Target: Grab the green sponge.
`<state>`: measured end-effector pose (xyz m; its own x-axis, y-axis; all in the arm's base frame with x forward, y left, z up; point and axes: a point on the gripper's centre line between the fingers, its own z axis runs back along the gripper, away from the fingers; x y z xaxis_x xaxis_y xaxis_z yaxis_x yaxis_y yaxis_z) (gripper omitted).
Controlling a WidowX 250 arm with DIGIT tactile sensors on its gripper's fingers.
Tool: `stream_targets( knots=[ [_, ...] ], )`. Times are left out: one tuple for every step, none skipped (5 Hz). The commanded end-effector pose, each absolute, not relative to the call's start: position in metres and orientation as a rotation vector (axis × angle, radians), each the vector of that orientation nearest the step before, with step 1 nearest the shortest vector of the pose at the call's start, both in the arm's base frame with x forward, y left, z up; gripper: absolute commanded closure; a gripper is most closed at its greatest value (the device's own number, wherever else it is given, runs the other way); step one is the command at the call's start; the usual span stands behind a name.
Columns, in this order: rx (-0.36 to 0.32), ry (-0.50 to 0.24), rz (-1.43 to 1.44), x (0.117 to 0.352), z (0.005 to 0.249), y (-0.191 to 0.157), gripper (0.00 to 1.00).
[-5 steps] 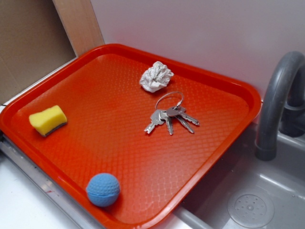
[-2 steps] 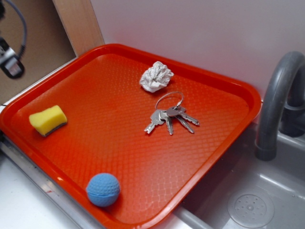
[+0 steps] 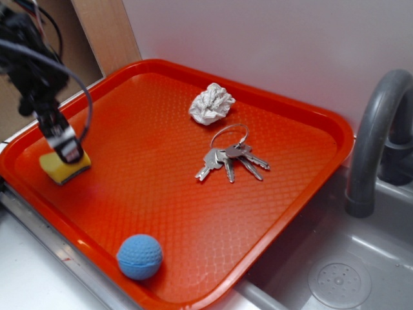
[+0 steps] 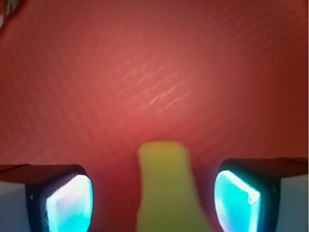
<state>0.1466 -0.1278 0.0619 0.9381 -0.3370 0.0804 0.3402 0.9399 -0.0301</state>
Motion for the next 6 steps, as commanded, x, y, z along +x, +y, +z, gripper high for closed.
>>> stream_targets(
  knots=[
    [0.016,0.032,-0.402,0.126,0.028,-0.128,0.00],
    [-0.009,0.073,-0.383,0.124,0.022,-0.119,0.00],
    [0.017,0.086,-0.389,0.120,0.022,-0.123,0.95],
    [0.022,0.086,-0.398,0.123,0.028,-0.123,1.00],
    [-0.014,0.078,-0.379,0.145,0.062,-0.122,1.00],
    [-0.080,0.051,-0.362,0.166,0.107,-0.117,1.00]
  ],
)
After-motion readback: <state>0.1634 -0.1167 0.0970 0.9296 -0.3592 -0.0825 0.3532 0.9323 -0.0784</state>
